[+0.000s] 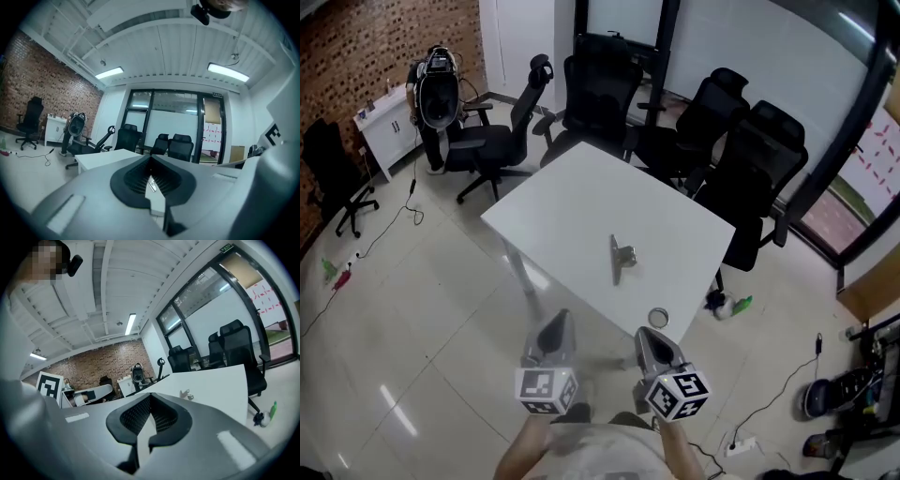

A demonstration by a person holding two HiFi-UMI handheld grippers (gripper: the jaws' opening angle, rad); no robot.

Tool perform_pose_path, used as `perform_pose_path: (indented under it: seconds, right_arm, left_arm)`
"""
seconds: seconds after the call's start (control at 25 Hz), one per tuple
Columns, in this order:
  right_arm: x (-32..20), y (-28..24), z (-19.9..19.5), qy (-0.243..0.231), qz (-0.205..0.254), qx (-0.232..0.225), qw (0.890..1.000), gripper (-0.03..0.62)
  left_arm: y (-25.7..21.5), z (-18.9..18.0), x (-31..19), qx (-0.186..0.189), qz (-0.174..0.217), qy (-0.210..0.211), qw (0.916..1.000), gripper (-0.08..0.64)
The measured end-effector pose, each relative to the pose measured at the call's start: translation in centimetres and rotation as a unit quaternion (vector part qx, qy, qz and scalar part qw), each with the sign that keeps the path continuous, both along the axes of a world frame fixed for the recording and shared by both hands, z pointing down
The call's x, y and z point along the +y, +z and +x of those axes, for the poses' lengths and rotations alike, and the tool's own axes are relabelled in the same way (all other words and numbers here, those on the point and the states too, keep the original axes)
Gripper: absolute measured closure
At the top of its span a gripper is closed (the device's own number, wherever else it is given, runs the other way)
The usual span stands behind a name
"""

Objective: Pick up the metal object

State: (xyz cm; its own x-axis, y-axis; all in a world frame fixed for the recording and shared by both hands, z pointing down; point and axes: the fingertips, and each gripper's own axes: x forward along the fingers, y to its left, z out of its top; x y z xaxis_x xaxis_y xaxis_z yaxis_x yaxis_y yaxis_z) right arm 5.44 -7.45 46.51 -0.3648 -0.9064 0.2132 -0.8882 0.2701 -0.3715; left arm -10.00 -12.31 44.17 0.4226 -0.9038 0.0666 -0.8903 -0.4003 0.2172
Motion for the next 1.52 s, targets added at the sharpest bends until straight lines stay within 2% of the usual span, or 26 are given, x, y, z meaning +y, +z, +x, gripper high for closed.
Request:
perform_pose_path:
  seconds: [0.16,0.48,0.72,1.0,1.08,1.28,1.4,1.52]
  right_arm:
    - [-4.0,-0.7,-1.2,-0.006,0.010,-0.004,1.000,0.580]
    - [-8.2,0.2,-0.3,-0.005,-0.005,-0.023,1.000,0.580]
    - [-10.8,-0.1,-0.4,-0.014,-0.001,-0.016,1.000,0.580]
    - [-15.1,2.2,1.7,-0.007,-0.007,0.002,1.000,0.580]
    - [-17.1,3.3,2.3,-0.009,-0.015,0.007,1.000,0.486]
    - [-21.9,7.3,4.0,0.005,-0.065,0.021,0.998,0.375]
    - [-24.3,11.4,5.4,0.028,-0.117,0.031,0.992,0.356]
    - [-25.5,14.6,6.2,0.040,-0.167,0.019,0.985,0.357]
  left_arm:
    - [-0.8,0.5,-3.9,0.006,0.000,0.009,0.9999,0.559]
    - [0.1,2.0,-6.7,0.007,-0.013,0.015,0.9998,0.558]
    - [0.1,2.5,-8.6,0.009,-0.017,0.006,0.9998,0.560]
    - [0.5,3.5,-10.1,0.011,-0.019,0.009,0.9997,0.559]
    - [0.2,4.1,-10.4,0.011,-0.014,0.014,0.9997,0.558]
    - [-1.0,5.6,-11.5,-0.001,0.006,0.031,0.9995,0.558]
    - [-0.3,5.8,-11.9,-0.004,-0.003,0.028,0.9996,0.558]
    - [0.1,5.8,-12.1,-0.012,-0.008,0.026,0.9996,0.558]
